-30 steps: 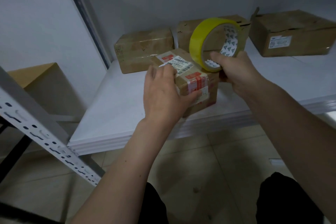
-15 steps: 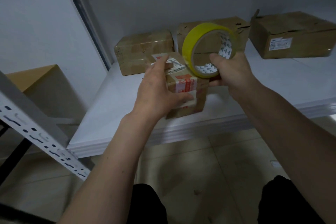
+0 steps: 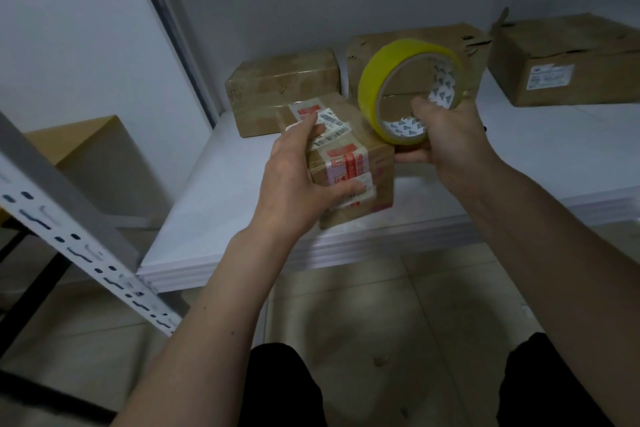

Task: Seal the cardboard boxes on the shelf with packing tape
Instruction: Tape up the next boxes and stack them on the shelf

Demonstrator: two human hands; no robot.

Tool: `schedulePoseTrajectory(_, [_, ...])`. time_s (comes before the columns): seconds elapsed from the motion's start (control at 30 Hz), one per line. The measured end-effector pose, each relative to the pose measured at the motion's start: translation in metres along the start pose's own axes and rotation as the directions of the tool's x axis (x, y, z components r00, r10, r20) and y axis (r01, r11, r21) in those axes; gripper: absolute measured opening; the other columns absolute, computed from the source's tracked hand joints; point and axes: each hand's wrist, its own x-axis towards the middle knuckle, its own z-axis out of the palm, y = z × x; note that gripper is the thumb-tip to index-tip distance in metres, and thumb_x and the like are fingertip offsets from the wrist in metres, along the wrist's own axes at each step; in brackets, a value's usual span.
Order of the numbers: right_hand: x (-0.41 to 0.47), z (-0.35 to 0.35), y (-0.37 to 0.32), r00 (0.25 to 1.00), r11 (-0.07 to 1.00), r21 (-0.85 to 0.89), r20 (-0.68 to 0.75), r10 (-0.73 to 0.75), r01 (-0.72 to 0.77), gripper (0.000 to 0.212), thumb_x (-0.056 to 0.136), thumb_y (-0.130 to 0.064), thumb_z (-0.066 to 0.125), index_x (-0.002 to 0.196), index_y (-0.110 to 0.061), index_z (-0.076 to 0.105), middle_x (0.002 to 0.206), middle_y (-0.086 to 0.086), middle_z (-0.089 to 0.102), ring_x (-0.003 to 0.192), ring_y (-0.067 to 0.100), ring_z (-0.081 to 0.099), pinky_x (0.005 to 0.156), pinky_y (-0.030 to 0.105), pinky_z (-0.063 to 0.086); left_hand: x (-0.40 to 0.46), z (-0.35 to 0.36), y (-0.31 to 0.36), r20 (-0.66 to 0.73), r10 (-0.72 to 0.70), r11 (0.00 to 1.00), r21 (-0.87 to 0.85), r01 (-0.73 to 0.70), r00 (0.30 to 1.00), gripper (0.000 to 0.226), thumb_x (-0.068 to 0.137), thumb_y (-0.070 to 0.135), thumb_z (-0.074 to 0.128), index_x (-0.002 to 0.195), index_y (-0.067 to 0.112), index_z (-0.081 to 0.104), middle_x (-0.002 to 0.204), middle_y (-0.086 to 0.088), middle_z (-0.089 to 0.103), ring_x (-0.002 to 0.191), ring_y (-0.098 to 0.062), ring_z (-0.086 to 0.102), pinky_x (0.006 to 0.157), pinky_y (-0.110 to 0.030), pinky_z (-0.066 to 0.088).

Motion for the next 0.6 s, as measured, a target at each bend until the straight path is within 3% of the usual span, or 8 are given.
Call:
schedulePoseTrajectory(0.17, [0.004, -0.003, 0.000, 0.999, 1.000, -0.002, 0.040, 0.027, -0.027, 0.010, 0.095, -0.013, 0.054, 0.092, -0.021, 0.058, 0.099, 0.007, 0.069, 0.085, 0.023, 0.071, 0.057, 0.040, 0.059, 0.000, 0.000, 0.000, 0.004, -0.007, 1.000, -0.007, 0.007, 1.000, 0.106, 0.059, 0.036, 0.094, 0.149, 0.021, 0.039, 0.140, 0.001, 0.051, 0.128, -0.015, 0.050, 0.107, -0.040, 0.046])
schedulePoseTrajectory(0.3, [0.008, -0.008, 0.000, 0.986, 0.983, 0.078, 0.045, 0.163, -0.166, 0.015, 0.097, -0.009, 0.053, 0.110, -0.004, 0.053, 0.090, 0.010, 0.063, 0.076, 0.023, 0.071, 0.053, 0.041, 0.058, -0.001, 0.000, 0.001, 0.000, -0.006, 1.000, -0.005, 0.006, 1.000, 0.105, 0.059, 0.035, 0.093, 0.148, 0.020, 0.040, 0.139, 0.001, 0.052, 0.128, -0.015, 0.051, 0.107, -0.040, 0.046])
schedulePoseTrajectory(0.6, [0.012, -0.017, 0.001, 0.953, 0.939, 0.174, 0.113, 0.281, -0.298, 0.014, 0.098, -0.011, 0.052, 0.111, -0.006, 0.051, 0.087, 0.009, 0.062, 0.062, 0.020, 0.072, 0.047, 0.039, 0.056, -0.001, -0.002, 0.004, 0.010, 0.011, 0.999, 0.046, -0.011, 1.000, 0.102, 0.060, 0.038, 0.092, 0.147, 0.020, 0.042, 0.140, 0.001, 0.053, 0.128, -0.015, 0.050, 0.108, -0.036, 0.044])
